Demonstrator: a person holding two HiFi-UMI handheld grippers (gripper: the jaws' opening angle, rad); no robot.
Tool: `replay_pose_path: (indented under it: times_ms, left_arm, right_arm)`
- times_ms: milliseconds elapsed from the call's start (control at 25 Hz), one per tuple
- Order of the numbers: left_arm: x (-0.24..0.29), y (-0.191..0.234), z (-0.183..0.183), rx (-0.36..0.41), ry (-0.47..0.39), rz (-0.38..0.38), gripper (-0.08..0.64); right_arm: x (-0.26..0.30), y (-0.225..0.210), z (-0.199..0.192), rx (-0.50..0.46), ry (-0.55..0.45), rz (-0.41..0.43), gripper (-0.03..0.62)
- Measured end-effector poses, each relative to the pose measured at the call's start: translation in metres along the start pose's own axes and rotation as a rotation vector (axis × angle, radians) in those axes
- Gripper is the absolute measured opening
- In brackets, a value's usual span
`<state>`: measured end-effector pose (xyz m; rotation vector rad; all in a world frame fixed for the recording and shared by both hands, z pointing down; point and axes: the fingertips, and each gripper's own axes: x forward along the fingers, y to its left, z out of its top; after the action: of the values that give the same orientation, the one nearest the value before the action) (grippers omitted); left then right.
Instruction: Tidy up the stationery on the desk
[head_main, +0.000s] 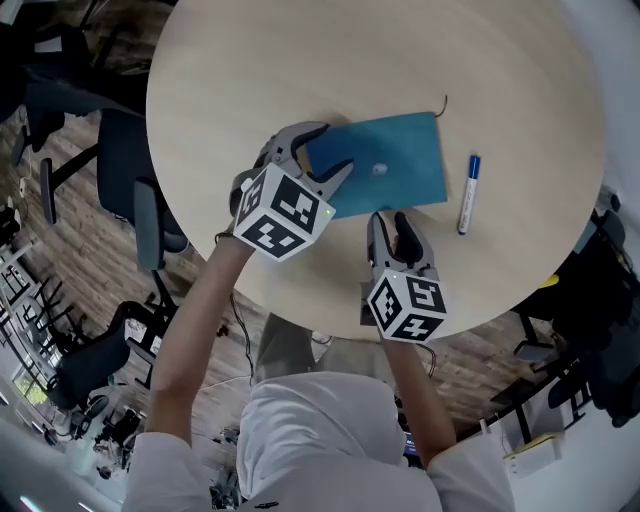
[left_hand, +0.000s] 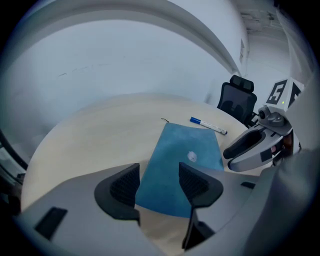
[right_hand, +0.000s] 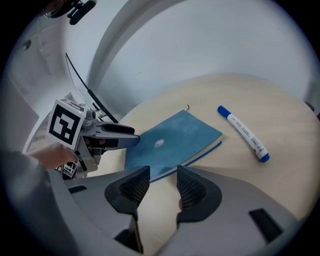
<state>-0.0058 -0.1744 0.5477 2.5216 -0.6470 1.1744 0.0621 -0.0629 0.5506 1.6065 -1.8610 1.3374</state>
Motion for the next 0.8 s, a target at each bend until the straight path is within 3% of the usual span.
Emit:
replay_pose_path:
  times_ms: [200, 440, 760, 800]
  left_arm:
    - [0.011, 0.002, -0.006, 0.081, 0.081, -0.031, 0.252]
    - [0.016, 0.000, -0.010, 0.024, 0.116, -0.097, 0.238]
    - [0.016, 0.000, -0.011, 0.005, 0.110, -0.108, 0.225]
    - [0.016, 0.000, -0.011, 0.001, 0.112, -0.108, 0.221]
  right_arm:
    - [0.004, 0.005, -0.009, 0.033, 0.016, 0.011, 0.164]
    - [0.010, 0.012, -0.010, 0.084, 0.031, 0.003, 0.164]
    - [0.018, 0.004, -0.010, 0.175, 0.034, -0.030, 0.162]
    - [0.018, 0.001, -0.011, 0.184, 0.030, -0.032, 0.131]
